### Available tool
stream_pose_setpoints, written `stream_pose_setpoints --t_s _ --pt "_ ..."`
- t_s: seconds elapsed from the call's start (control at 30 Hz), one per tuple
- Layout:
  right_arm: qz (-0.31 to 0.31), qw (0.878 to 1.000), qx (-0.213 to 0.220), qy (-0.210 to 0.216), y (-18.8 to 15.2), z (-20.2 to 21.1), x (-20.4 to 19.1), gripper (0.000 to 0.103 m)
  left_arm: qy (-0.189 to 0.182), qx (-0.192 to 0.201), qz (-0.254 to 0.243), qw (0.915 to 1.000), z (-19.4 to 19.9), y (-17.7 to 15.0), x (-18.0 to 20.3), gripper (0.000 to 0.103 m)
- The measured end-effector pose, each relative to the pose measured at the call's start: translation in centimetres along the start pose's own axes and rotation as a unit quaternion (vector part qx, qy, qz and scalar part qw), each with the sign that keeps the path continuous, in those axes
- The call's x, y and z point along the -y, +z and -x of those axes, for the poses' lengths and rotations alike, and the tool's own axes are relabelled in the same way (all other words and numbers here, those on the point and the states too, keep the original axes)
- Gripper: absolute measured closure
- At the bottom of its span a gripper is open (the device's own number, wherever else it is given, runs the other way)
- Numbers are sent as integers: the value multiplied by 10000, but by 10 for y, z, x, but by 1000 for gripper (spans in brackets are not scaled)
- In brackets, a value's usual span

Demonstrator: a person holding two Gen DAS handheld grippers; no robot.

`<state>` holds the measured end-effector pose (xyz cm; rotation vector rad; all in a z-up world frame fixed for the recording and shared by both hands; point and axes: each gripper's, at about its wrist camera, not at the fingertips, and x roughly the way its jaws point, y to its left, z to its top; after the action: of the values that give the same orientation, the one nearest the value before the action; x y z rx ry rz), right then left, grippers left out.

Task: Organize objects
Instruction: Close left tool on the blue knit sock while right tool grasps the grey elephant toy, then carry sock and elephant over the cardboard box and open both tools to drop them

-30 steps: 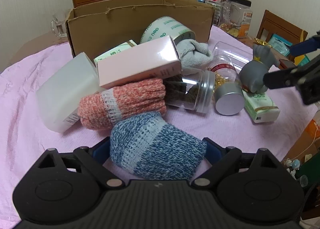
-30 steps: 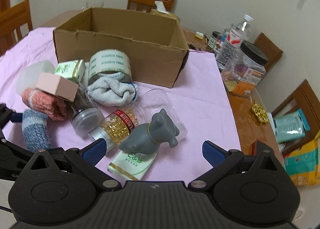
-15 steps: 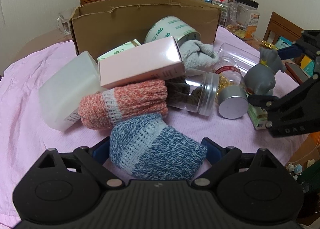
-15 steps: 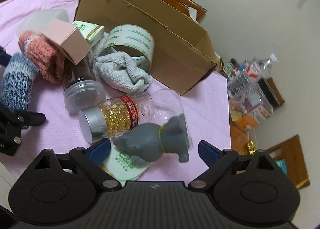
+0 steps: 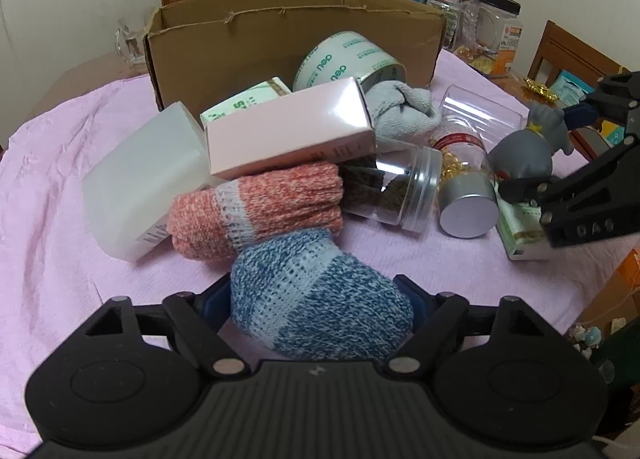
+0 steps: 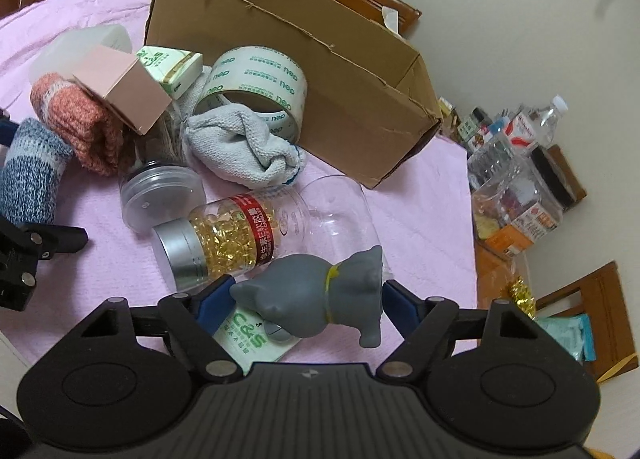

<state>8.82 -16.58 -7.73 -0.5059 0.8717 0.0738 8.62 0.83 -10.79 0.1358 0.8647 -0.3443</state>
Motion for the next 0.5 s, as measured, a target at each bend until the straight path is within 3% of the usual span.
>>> stream_pose_setpoints --t_s 0.3,0.5 --pt "-684 9953 -198 655 5 1 34 20 -296 -393 179 9986 12 4 -10 25" --pt "-1090 9878 -408 1039 5 -3 54 21 -345 -453 143 9983 26 10 -11 25"
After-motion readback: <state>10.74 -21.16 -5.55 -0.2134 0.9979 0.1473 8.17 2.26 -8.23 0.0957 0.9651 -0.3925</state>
